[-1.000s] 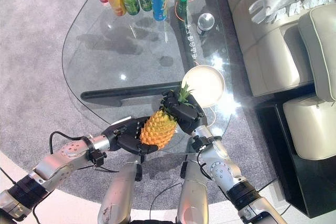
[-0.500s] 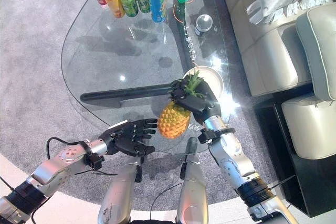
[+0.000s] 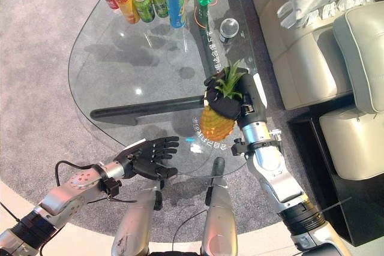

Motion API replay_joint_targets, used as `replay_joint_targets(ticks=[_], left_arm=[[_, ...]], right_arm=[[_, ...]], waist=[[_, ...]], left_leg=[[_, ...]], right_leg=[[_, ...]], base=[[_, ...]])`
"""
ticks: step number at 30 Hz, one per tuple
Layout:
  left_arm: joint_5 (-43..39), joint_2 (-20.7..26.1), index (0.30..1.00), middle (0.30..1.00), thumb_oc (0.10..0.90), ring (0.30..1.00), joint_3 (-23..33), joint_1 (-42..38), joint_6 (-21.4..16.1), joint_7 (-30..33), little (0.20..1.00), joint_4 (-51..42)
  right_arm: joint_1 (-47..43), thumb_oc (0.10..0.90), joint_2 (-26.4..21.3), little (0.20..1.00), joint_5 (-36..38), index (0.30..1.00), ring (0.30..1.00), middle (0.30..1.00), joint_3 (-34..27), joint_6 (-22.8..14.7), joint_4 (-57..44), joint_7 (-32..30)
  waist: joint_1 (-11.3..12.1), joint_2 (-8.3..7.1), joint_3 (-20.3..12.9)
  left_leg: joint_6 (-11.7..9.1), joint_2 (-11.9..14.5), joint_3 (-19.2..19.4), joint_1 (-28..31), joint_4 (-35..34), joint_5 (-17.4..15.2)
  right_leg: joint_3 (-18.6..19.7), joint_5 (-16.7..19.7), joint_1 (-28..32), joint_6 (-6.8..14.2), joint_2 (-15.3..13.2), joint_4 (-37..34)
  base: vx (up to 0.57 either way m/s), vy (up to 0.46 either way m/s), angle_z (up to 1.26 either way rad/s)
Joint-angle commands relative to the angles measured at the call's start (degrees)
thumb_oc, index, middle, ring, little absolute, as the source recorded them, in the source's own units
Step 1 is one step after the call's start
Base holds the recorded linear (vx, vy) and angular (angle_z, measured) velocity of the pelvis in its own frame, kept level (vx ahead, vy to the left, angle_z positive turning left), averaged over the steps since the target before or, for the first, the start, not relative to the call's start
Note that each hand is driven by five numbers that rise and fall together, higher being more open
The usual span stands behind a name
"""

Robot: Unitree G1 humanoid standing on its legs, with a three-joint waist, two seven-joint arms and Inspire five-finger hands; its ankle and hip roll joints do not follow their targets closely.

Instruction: Pick up the fruit to the plate

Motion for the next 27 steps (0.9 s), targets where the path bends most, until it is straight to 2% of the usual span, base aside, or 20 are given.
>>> replay_joint_targets(ticks=[1, 4, 8, 9, 10, 12, 20, 22, 27], left_arm=[[3.08, -1.94, 0.900, 0.900, 0.800, 0.900, 0.41, 0.03, -5.78, 3.31, 0.900, -4.92], [2.19, -2.61, 0.900, 0.900, 0.800, 0.900, 0.04, -0.31, -4.51, 3.91, 0.900, -3.79], [1.86, -2.86, 0.900, 0.900, 0.800, 0.900, -1.23, -0.88, -4.79, 3.30, 0.900, -2.19], [1.42, -2.97, 0.900, 0.900, 0.800, 0.900, -2.23, -1.49, -4.63, 3.95, 0.900, -1.60], [1.42, -2.97, 0.900, 0.900, 0.800, 0.900, -2.23, -1.49, -4.63, 3.95, 0.900, -1.60], [0.31, -3.02, 0.900, 0.900, 0.800, 0.900, -3.20, -2.49, -4.87, 4.65, 0.900, -0.24], [-0.65, -3.65, 0.900, 0.900, 0.800, 0.900, -5.32, -4.75, -4.52, 5.38, 0.900, 1.46], [-1.40, -3.83, 0.900, 0.900, 0.800, 0.900, -6.20, -5.60, -4.50, 5.79, 0.900, 2.03], [-3.02, -3.85, 0.900, 0.900, 0.800, 0.900, -8.18, -7.08, -5.04, 6.94, 0.900, 2.87]], right_arm=[[-8.83, 0.100, -0.94, 0.200, -4.75, 0.300, 0.300, 0.300, -3.59, -6.11, -8.72, -6.42], [-10.49, 0.100, 0.50, 0.200, -2.44, 0.300, 0.300, 0.300, -3.12, -8.49, -7.13, -8.59], [-12.94, 0.100, 2.49, 0.200, -4.55, 0.300, 0.300, 0.300, -2.21, -10.64, -2.76, -10.42], [-14.70, 0.100, 3.53, 0.200, -5.52, 0.300, 0.300, 0.300, -1.30, -12.61, 1.07, -12.03], [-14.70, 0.100, 3.53, 0.200, -5.52, 0.300, 0.300, 0.300, -1.30, -12.61, 1.07, -12.03], [-16.77, 0.100, 4.04, 0.200, -6.56, 0.300, 0.300, 0.300, -1.21, -14.86, 4.48, -14.25], [-21.75, 0.100, 3.82, 0.200, -12.52, 0.300, 0.300, 0.300, -1.37, -18.94, 9.36, -20.13], [-23.26, 0.100, 4.10, 0.200, -14.48, 0.300, 0.300, 0.300, -0.88, -21.16, 12.30, -23.84], [-26.27, 0.100, 3.91, 0.200, -22.71, 0.300, 0.300, 0.300, -0.04, -21.16, 16.98, -31.75]], waist=[[-1.38, -0.54, -1.31], [-0.96, -0.13, -1.31], [-0.53, 0.37, -1.31], [-0.21, 0.78, -1.31], [-0.21, 0.78, -1.31], [0.11, 1.09, -1.31], [0.71, 2.21, -1.31], [1.04, 2.63, -1.31], [1.41, 3.78, -1.31]], left_leg=[[3.16, -6.48, 2.87, -1.54, 5.60, -6.09], [3.09, -6.70, 2.72, -2.57, 6.14, -6.21], [3.05, -6.85, 2.72, -3.48, 6.20, -6.08], [3.05, -6.90, 2.63, -4.22, 6.46, -6.14], [3.05, -6.90, 2.63, -4.22, 6.46, -6.14], [3.04, -7.06, 2.61, -5.22, 6.95, -6.26], [3.12, -7.88, 2.55, -8.48, 8.14, -6.41], [3.10, -8.08, 2.59, -9.84, 8.25, -6.20], [2.98, -8.18, 2.75, -11.96, 9.02, -6.39]], right_leg=[[-5.26, -2.91, 2.86, -1.72, 7.20, -1.27], [-5.35, -3.09, 2.00, -1.74, 6.98, -0.79], [-5.64, -3.02, 1.19, -1.74, 6.89, -0.69], [-5.80, -2.98, 0.43, -1.73, 6.66, -0.46], [-5.80, -2.98, 0.43, -1.73, 6.66, -0.46], [-5.94, -2.95, -0.57, -1.65, 6.43, 0.03], [-5.82, -2.56, -4.23, -1.30, 5.72, 1.34], [-5.88, -2.38, -5.61, -1.25, 5.55, 1.57], [-6.02, -2.33, -8.01, -1.08, 5.22, 2.51]], base=[[0.00, 0.000, 0.00], [0.00, 0.000, 0.00], [0.00, 0.009, 0.00], [0.00, 0.000, 0.00], [0.00, 0.037, 0.00], [0.00, 0.017, 0.01], [0.00, 0.028, 0.02], [-0.02, 0.033, 0.02], [0.00, 0.031, 0.06]])
